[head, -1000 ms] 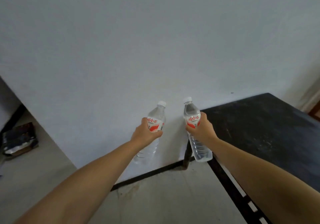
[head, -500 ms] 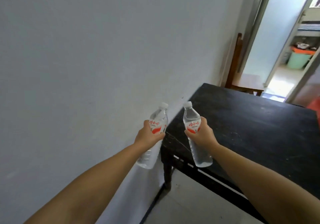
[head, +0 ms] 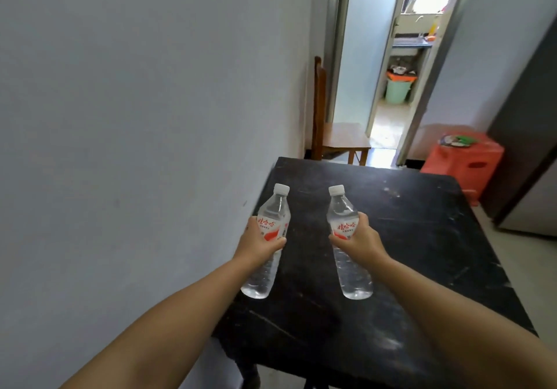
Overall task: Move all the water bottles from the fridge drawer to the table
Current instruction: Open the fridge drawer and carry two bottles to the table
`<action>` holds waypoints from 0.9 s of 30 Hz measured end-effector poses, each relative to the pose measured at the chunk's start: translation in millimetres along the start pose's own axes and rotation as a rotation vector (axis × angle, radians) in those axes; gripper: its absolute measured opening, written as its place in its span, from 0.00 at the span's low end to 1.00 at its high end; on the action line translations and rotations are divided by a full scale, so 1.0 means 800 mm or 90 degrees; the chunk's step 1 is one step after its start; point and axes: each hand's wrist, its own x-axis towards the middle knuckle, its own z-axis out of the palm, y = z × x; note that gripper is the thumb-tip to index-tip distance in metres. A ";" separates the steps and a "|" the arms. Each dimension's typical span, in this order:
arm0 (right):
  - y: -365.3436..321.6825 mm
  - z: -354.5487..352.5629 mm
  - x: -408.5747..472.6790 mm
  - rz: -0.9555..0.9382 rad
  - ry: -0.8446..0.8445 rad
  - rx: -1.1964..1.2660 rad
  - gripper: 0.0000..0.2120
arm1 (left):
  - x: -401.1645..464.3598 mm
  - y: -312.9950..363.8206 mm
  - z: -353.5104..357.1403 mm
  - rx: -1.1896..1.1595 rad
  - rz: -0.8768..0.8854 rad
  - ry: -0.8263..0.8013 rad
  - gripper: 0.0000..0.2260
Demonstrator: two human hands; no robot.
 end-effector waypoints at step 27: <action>-0.027 0.062 0.478 0.003 0.102 0.095 0.39 | 0.491 0.062 0.114 -0.217 -0.036 0.046 0.29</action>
